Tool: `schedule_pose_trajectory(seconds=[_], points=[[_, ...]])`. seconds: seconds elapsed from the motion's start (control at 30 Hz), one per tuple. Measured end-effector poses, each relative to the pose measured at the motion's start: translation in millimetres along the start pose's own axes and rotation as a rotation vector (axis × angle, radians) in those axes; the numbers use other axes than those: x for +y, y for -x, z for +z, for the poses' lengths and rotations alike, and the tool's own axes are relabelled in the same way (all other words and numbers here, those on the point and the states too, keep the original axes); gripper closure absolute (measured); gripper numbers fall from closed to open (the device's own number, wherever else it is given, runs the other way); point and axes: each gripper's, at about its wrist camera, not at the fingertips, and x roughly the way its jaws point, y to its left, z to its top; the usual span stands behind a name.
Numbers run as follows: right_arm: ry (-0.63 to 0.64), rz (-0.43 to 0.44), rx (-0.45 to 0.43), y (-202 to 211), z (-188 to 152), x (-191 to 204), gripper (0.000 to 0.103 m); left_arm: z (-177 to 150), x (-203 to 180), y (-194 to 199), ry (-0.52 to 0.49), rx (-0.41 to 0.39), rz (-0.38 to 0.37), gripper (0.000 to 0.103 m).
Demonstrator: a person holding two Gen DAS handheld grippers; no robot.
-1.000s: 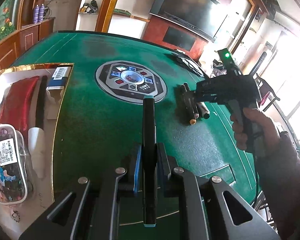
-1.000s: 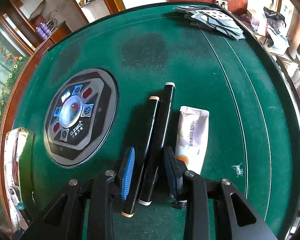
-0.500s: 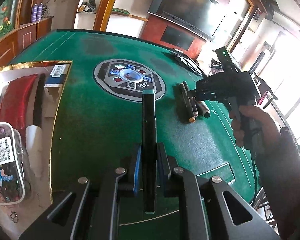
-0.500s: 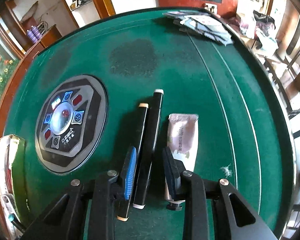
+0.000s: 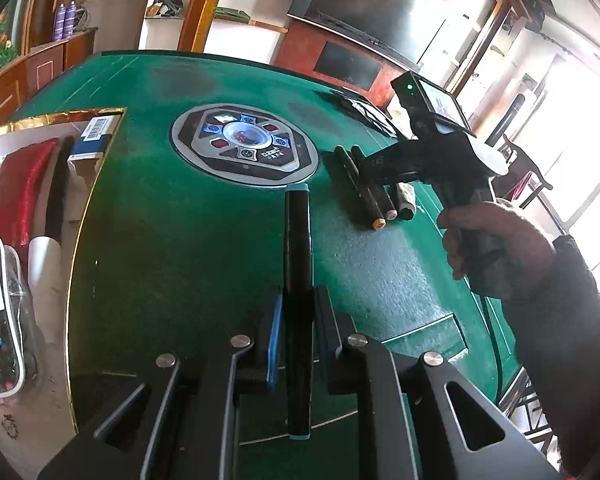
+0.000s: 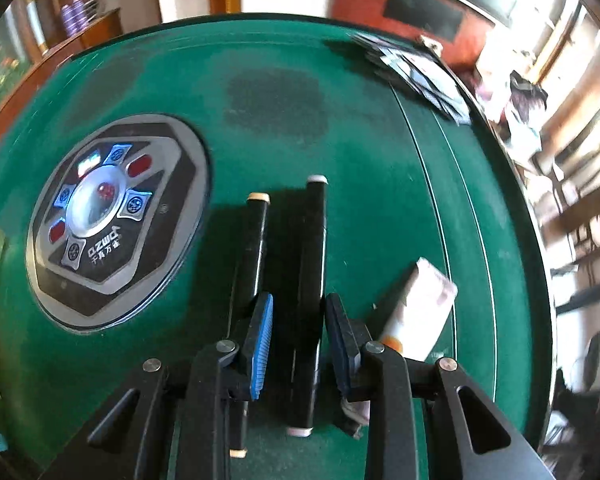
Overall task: Organize objects
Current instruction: 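Carry both black markers over to the tray with both grippers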
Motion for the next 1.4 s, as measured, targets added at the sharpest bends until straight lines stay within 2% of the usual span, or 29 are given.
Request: schedule_pose_trajectory(seconds=[0.03,0.07,0.1,0.27,0.5,0.63,0.83,0.97,1.1,1.23,1.4], points=[[-0.017,0.019,-0.003,-1,-1,-4,0.076,0,0,1,-0.001,-0.006,0.001,0.088],[-0.032,0.036,-0.003,0,-2,-7,0.085,0,0,2,0.0,-0.012,-0.001,0.088],[-0.042,0.044,-0.006,0,-4,-10,0.088,-1,0,4,0.002,-0.02,-0.003,0.088],[-0.081,0.087,-0.049,12,-21,-16,0.088,-2,-3,11,-0.002,-0.037,-0.001,0.088],[-0.169,0.241,-0.09,40,-44,-36,0.088,-7,-7,23,0.008,-0.053,0.007,0.088],[-0.159,0.322,-0.131,68,-58,-27,0.087,-10,-6,37,0.01,-0.073,0.025,0.088],[-0.086,0.478,-0.163,105,-69,15,0.087,-5,16,73,0.057,-0.127,0.098,0.088],[-0.051,0.598,-0.14,112,-69,49,0.087,2,50,99,0.119,-0.151,0.192,0.088],[-0.01,0.696,-0.102,111,-72,89,0.087,-5,78,110,0.183,-0.142,0.23,0.088],[0.035,0.76,-0.065,109,-77,128,0.087,-13,98,104,0.243,-0.111,0.245,0.088],[0.088,0.822,-0.01,105,-84,166,0.086,-18,118,90,0.304,-0.068,0.217,0.088]])
